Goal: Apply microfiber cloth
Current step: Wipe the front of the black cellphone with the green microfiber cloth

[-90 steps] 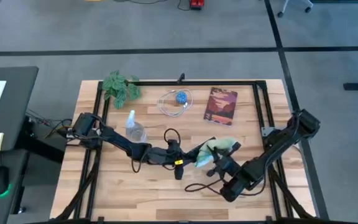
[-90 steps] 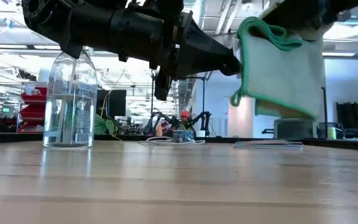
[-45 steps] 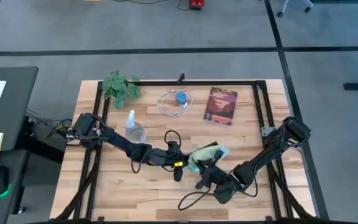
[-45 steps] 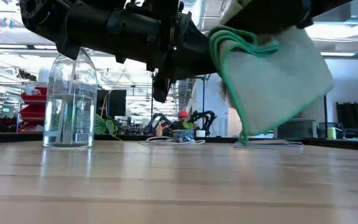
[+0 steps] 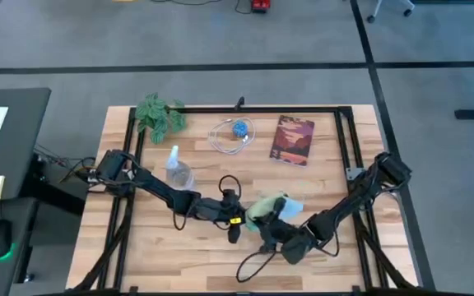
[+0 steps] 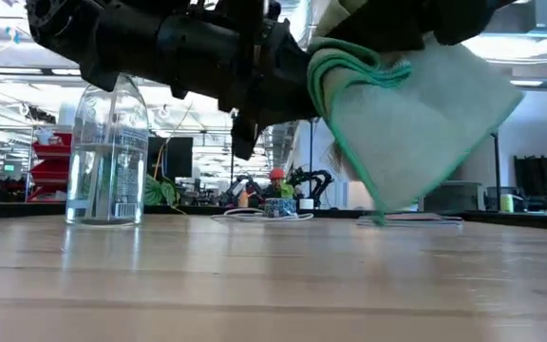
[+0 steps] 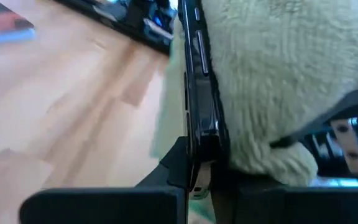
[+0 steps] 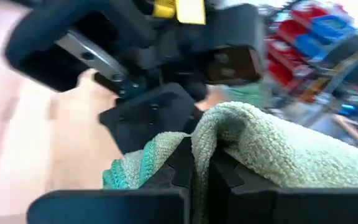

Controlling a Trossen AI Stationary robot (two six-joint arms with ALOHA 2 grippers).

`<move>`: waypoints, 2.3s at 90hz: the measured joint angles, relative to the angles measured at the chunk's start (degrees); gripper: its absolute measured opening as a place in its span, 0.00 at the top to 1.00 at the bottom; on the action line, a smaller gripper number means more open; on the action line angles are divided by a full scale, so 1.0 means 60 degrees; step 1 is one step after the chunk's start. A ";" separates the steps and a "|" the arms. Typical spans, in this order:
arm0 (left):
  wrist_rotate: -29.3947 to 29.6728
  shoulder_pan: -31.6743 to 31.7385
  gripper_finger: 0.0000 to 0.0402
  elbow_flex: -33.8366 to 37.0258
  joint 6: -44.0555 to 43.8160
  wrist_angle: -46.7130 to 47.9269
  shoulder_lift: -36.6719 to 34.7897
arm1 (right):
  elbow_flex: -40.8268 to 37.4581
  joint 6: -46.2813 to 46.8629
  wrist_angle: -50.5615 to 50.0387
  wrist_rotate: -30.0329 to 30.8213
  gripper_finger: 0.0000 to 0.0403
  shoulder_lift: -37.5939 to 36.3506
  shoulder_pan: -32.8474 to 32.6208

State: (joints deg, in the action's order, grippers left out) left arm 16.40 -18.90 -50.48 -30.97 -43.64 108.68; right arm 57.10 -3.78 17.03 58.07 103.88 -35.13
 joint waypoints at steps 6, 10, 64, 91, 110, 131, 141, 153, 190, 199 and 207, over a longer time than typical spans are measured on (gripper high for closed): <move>0.0017 -0.0010 0.98 0.0000 -0.0041 0.0311 0.0000 | 0.0003 -0.0188 -0.0033 -0.0439 1.00 0.0000 0.0144; 0.0035 -0.0023 0.98 0.0000 -0.0106 0.0506 0.0000 | 0.0041 -0.0272 -0.0100 -0.0688 1.00 0.0005 0.0238; 0.0164 -0.0058 0.98 -0.0051 -0.0129 0.0524 0.0000 | 0.0382 0.1464 -0.3304 -0.0435 1.00 -0.0456 -0.0128; 0.0262 -0.0055 0.98 -0.0062 -0.0051 0.0346 -0.0018 | 0.0375 0.3825 -0.6089 0.0377 1.00 -0.1002 -0.0589; 0.0137 -0.0066 0.98 -0.0128 0.0052 0.0403 -0.0018 | 0.0354 0.3698 -0.5024 0.0582 1.00 -0.1002 -0.0540; -0.0010 -0.0091 0.98 -0.0251 0.0231 0.0399 -0.0018 | 0.0350 0.1249 -0.2328 -0.0439 1.00 -0.1005 -0.0119; 0.0007 -0.0091 0.98 -0.0251 0.0231 0.0445 -0.0018 | 0.0350 0.1209 -0.2406 -0.0846 1.00 -0.1013 0.0017; 0.0058 -0.0080 0.98 -0.0251 0.0228 0.0474 -0.0018 | 0.0368 0.1824 -0.3245 -0.0864 1.00 -0.1024 -0.0119; 0.0311 -0.0153 0.98 -0.0248 0.0426 0.0464 -0.0120 | 0.0375 0.6413 -0.8546 -0.0025 1.00 -0.1572 -0.1110; 0.0294 -0.0162 0.98 -0.0248 0.0435 0.0458 -0.0123 | 0.0372 0.7067 -0.9362 -0.0008 1.00 -0.1929 -0.1260; 0.0266 -0.0165 0.98 -0.0248 0.0435 0.0452 -0.0127 | 0.0372 0.7325 -0.9782 0.0018 1.00 -0.2190 -0.1342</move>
State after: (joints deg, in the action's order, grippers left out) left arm 18.00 -19.89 -51.96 -28.36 -40.93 107.92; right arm 59.33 40.17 -41.66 58.18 90.73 -43.18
